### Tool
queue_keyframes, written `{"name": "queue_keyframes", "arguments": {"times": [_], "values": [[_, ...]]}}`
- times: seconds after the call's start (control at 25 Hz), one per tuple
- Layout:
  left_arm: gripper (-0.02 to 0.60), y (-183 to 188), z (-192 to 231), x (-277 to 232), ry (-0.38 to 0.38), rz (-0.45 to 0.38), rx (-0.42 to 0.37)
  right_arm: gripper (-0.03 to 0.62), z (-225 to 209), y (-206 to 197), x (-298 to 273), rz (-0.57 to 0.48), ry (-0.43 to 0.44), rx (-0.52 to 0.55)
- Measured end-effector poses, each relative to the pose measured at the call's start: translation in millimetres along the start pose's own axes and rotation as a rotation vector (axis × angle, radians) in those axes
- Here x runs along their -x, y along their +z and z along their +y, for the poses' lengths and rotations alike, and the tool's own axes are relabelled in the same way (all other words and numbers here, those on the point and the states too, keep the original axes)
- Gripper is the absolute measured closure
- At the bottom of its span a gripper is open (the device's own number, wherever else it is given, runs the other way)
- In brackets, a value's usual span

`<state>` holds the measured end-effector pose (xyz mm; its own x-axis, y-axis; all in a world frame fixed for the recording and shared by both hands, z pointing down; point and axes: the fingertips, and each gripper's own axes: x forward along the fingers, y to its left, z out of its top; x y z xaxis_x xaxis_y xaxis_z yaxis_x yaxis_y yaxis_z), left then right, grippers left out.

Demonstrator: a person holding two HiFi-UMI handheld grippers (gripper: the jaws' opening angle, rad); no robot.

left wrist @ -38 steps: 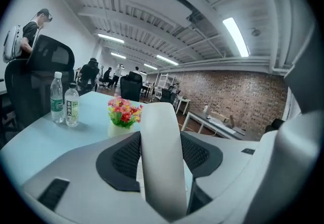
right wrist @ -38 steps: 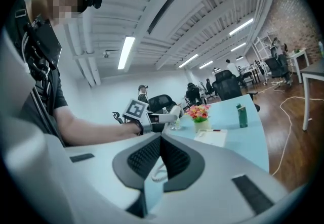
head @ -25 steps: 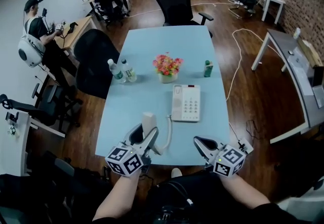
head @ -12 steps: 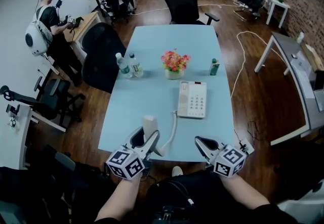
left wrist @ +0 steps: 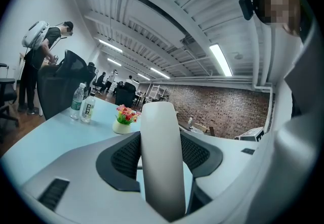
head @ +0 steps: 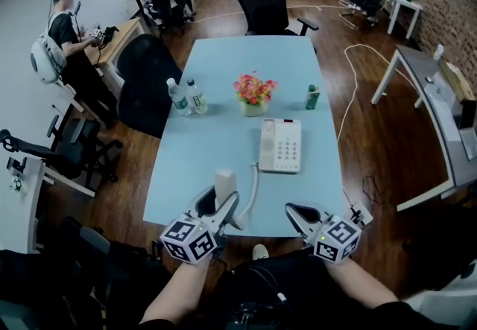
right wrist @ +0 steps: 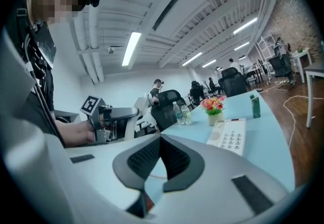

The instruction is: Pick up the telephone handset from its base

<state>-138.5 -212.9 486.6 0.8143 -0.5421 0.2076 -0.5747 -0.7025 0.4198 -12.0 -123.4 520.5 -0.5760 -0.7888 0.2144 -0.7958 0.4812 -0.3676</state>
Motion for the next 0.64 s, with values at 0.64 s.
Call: {"name": "queue_keyframes", "arguments": {"times": [0.64], "values": [[0.347, 3, 7, 11, 0.034, -0.011, -0.007, 0.577, 8, 3, -9, 0.02, 0.039, 0.024]]}}
